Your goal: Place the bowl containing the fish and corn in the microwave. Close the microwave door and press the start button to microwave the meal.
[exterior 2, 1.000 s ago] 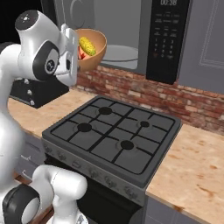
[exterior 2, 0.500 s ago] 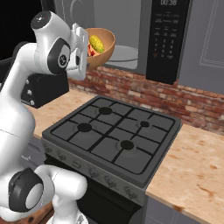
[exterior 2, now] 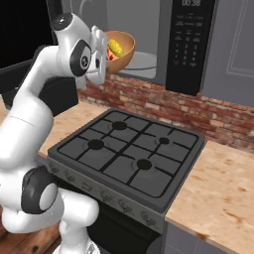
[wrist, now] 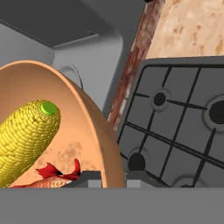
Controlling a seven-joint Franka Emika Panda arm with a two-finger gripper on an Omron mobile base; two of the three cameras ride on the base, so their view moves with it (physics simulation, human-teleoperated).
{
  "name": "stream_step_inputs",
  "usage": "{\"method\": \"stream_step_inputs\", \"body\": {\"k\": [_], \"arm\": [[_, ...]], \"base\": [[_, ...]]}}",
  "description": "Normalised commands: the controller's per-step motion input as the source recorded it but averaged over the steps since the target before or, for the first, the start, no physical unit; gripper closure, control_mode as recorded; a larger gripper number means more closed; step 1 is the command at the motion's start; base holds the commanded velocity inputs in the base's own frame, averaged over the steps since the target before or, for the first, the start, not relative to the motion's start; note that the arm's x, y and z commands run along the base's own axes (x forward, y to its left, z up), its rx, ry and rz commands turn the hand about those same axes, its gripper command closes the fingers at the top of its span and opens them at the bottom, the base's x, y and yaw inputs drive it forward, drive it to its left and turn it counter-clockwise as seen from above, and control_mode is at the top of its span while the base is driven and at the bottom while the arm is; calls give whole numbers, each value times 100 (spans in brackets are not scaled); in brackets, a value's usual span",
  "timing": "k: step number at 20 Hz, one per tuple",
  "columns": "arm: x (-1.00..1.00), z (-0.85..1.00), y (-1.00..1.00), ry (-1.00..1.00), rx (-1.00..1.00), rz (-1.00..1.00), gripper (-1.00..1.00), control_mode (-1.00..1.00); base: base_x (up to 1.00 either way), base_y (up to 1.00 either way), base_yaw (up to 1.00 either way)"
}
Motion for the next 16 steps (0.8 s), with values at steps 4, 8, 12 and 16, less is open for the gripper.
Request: {"method": "stream_step_inputs", "body": {"k": [4, 8, 12, 16], "arm": [[60, 0, -9, 7, 0, 0, 100, -100], [58, 0, -12, 7, 0, 0, 100, -100], [49, 0, -13, 6, 0, -1, 100, -100], [39, 0, -3, 10, 0, -6, 100, -100]], "base": [[0, 0, 0], [0, 0, 0], [0, 0, 0], [0, 0, 0]]}}
